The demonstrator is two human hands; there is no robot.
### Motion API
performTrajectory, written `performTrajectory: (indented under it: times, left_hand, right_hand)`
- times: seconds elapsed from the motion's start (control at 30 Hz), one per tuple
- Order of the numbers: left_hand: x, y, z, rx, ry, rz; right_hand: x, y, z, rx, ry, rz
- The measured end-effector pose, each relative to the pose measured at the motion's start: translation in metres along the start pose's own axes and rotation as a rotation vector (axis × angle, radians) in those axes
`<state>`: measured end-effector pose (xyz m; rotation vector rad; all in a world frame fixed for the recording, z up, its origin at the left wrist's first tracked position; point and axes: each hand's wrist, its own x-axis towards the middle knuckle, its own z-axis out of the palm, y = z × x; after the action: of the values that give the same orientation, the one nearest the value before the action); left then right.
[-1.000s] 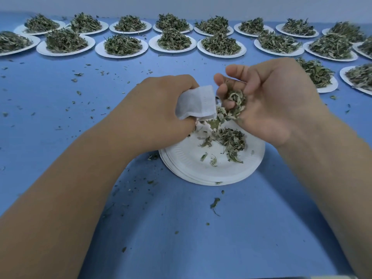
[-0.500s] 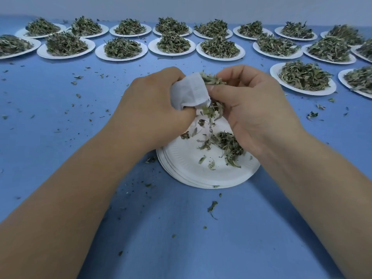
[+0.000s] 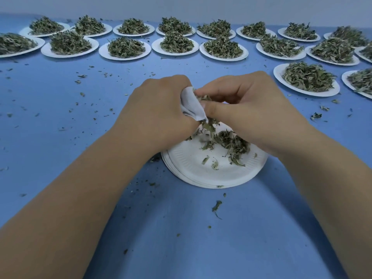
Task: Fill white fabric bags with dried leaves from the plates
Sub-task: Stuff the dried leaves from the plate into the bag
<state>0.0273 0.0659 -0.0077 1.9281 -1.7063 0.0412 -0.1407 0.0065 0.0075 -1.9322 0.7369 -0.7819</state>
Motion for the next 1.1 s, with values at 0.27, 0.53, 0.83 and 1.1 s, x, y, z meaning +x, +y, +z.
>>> performTrajectory:
  times: [0.27,0.53,0.83,1.1]
  left_hand:
    - [-0.002,0.003,-0.002,-0.054,-0.003,0.004]
    - [-0.004,0.004,-0.003,-0.098,-0.063,0.114]
    - [-0.007,0.008,-0.003,-0.177,-0.106,0.179]
    - [-0.008,0.017,-0.015,-0.217,0.002,0.277]
  right_hand:
    - [0.000,-0.004,-0.005,-0.059,-0.151,-0.028]
    - [0.005,0.003,-0.010,0.215,-0.018,0.056]
    - [0.002,0.004,-0.001,-0.049,0.015,-0.028]
    - [0.010,0.002,0.001,0.116,-0.129,0.164]
